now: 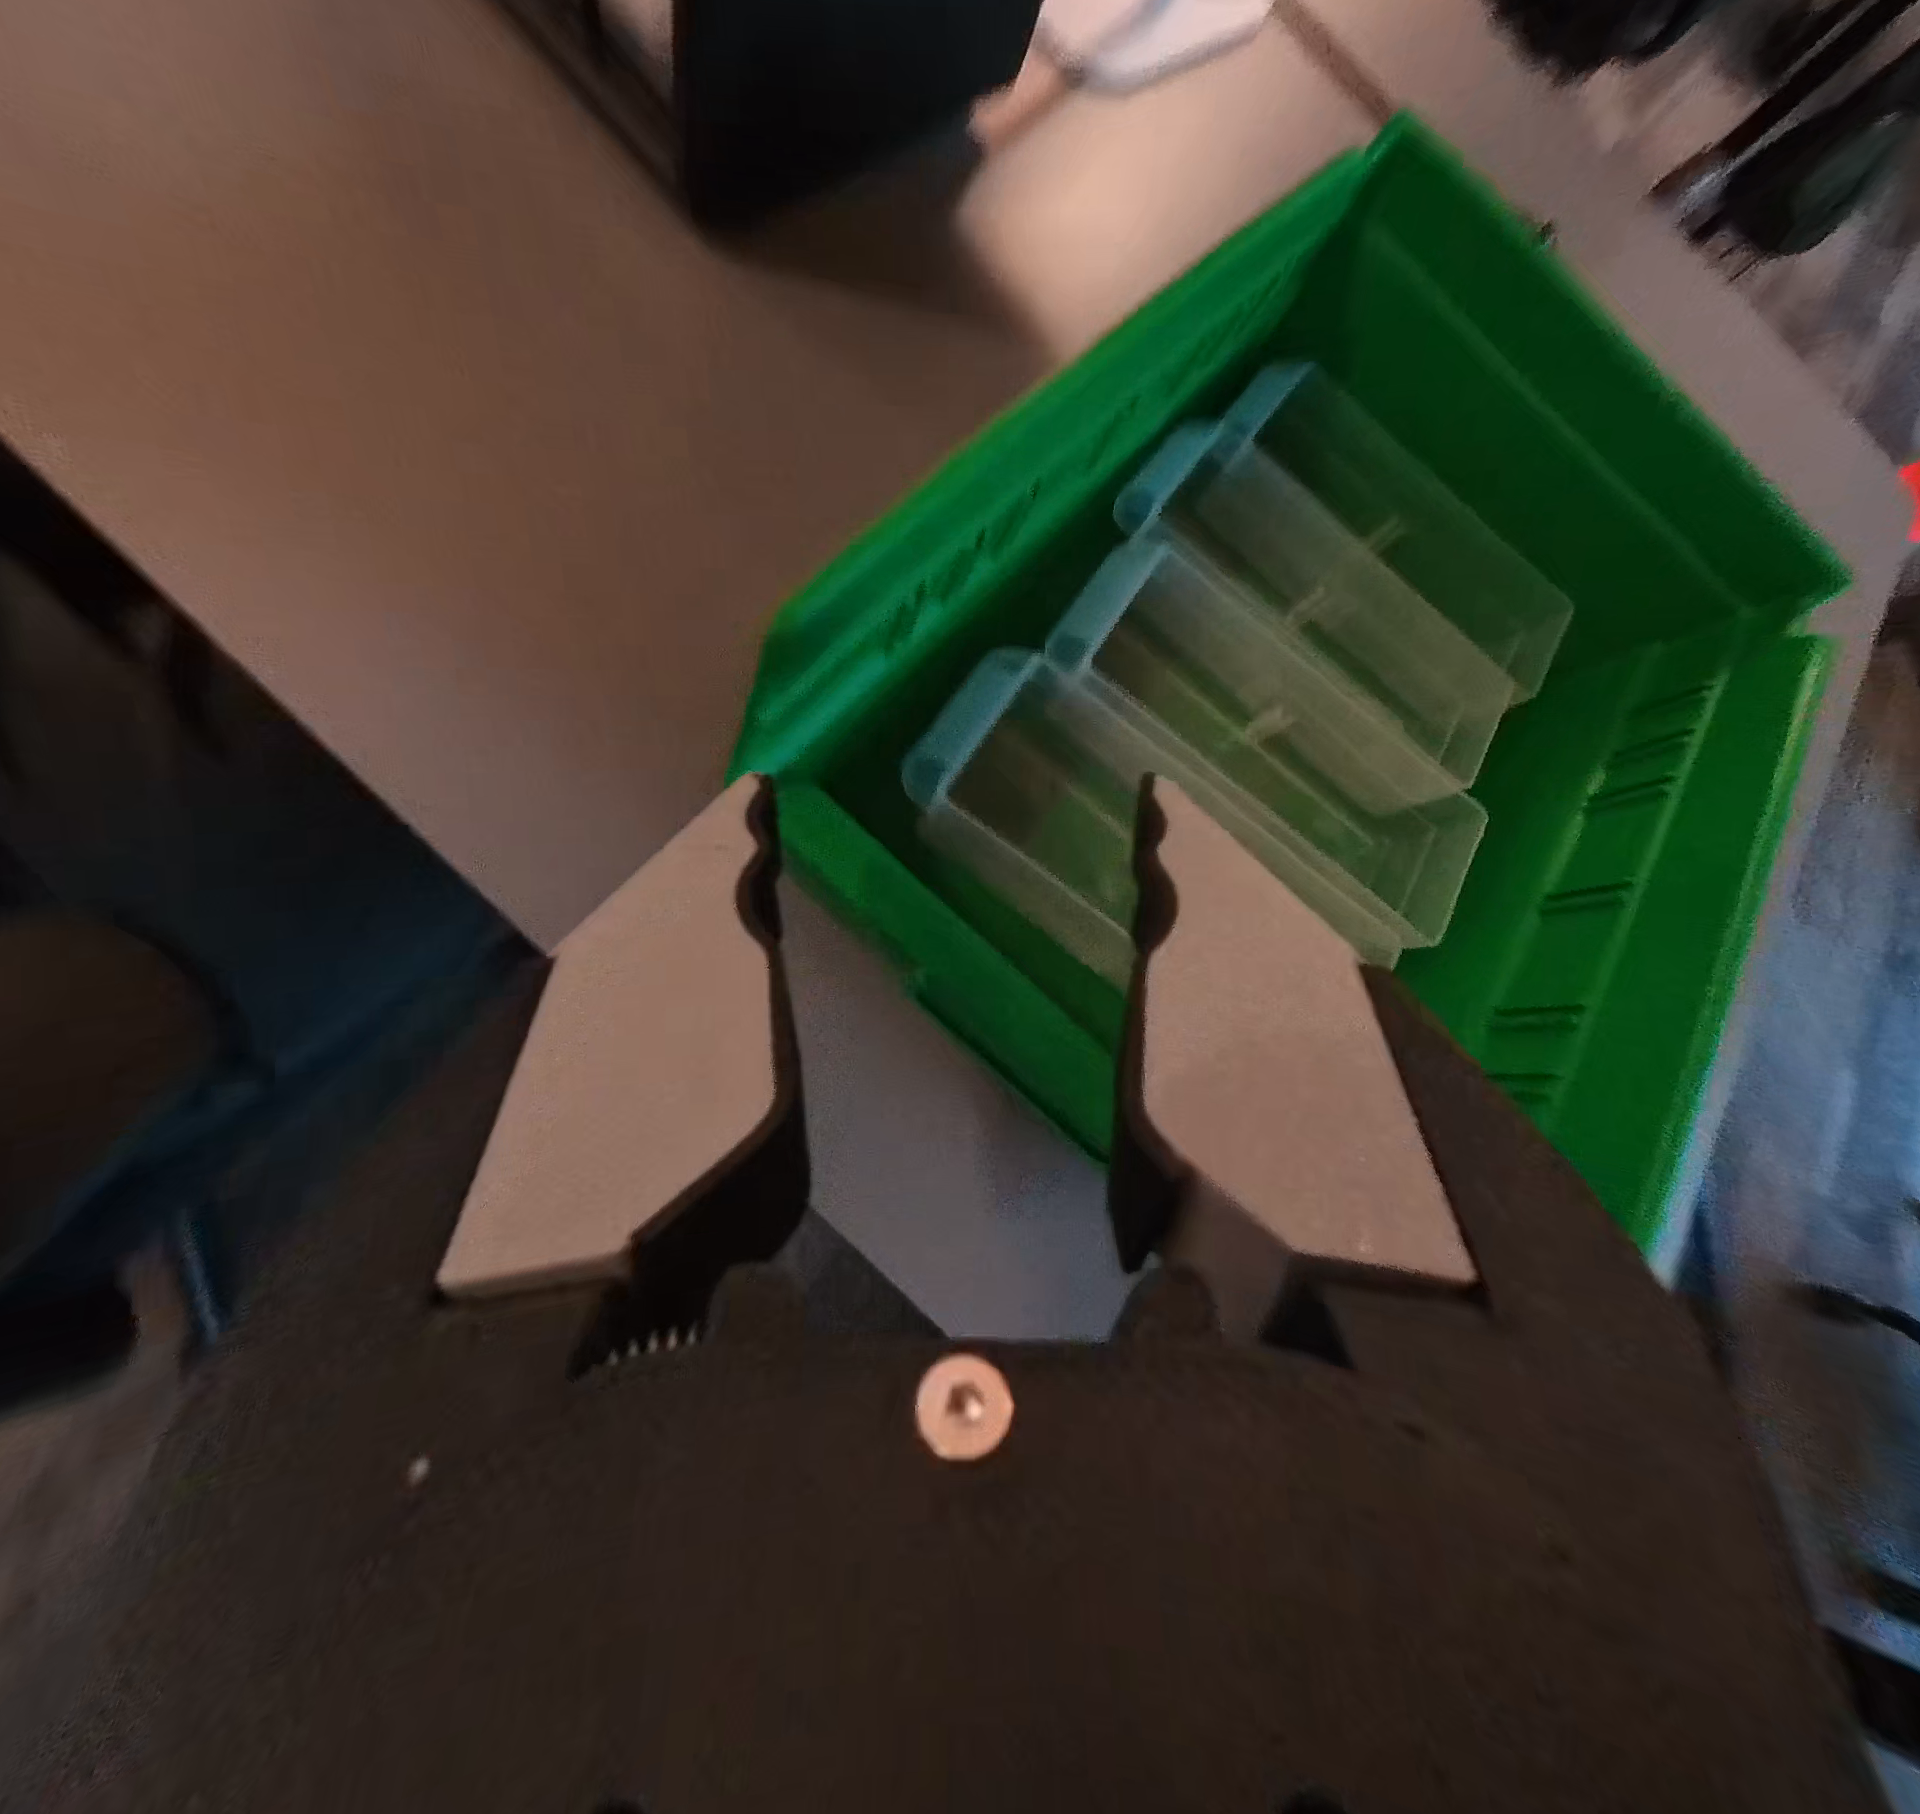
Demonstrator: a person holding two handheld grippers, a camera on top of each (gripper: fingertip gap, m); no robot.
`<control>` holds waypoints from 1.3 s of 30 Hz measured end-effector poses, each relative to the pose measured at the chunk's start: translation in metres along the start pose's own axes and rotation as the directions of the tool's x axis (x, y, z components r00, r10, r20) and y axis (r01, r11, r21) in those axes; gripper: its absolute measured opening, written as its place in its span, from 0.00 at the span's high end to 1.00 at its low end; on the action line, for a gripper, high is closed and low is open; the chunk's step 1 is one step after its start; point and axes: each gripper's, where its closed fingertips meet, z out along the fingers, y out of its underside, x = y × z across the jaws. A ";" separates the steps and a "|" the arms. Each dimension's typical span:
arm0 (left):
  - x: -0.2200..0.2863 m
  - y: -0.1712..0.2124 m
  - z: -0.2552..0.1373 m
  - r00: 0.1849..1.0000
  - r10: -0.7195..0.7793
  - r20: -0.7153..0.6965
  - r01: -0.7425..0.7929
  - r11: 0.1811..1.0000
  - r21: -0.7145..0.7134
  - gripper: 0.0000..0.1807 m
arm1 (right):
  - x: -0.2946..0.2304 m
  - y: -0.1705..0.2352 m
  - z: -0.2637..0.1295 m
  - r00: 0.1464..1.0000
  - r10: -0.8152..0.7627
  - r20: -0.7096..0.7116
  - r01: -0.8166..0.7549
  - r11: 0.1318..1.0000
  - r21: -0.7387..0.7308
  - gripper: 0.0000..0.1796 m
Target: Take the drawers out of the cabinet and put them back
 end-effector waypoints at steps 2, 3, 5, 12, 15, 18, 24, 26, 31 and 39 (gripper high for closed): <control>-0.022 -0.009 -0.012 0.999 -0.031 0.041 0.030 0.999 0.020 0.66 | -0.007 -0.016 -0.007 0.996 0.094 0.003 -0.094 0.984 0.150 0.58; -0.033 -0.015 -0.018 0.997 -0.055 0.053 0.054 0.998 0.031 0.63 | -0.009 -0.021 -0.009 0.990 0.143 0.013 -0.143 0.970 0.198 0.56; -0.060 -0.019 -0.023 0.986 -0.098 0.136 0.093 0.995 0.039 0.60 | -0.014 -0.027 -0.006 0.975 0.219 0.031 -0.220 0.947 0.234 0.45; -0.069 -0.021 0.033 0.966 -0.204 0.158 0.206 0.979 0.006 0.55 | -0.041 -0.024 0.062 0.970 0.235 -0.066 -0.233 0.972 0.041 0.38; -0.091 0.004 0.063 0.945 -0.105 0.309 0.152 0.979 -0.133 0.65 | -0.035 -0.007 0.090 0.954 0.205 -0.217 -0.228 0.970 -0.086 0.45; -0.101 0.013 0.075 0.920 0.003 0.391 0.073 0.981 -0.180 0.68 | -0.021 -0.001 0.100 0.928 0.162 -0.334 -0.218 0.966 -0.138 0.48; -0.105 0.003 0.070 0.922 -0.038 0.386 0.086 0.990 -0.108 0.95 | -0.010 0.000 0.097 0.914 0.097 -0.394 -0.177 0.969 -0.173 0.82; -0.112 0.007 0.061 0.918 -0.024 0.395 0.070 0.992 -0.103 0.97 | -0.014 -0.002 0.092 0.915 0.138 -0.379 -0.210 0.965 -0.156 0.86; -0.113 0.016 0.044 0.944 -0.078 0.319 0.118 0.987 -0.106 0.97 | -0.028 0.001 0.073 0.915 0.163 -0.370 -0.215 0.971 -0.103 0.93; -0.115 0.024 0.044 0.923 0.064 0.378 -0.009 0.989 -0.146 0.93 | -0.024 0.017 0.086 0.901 0.031 -0.432 -0.154 0.955 -0.253 0.82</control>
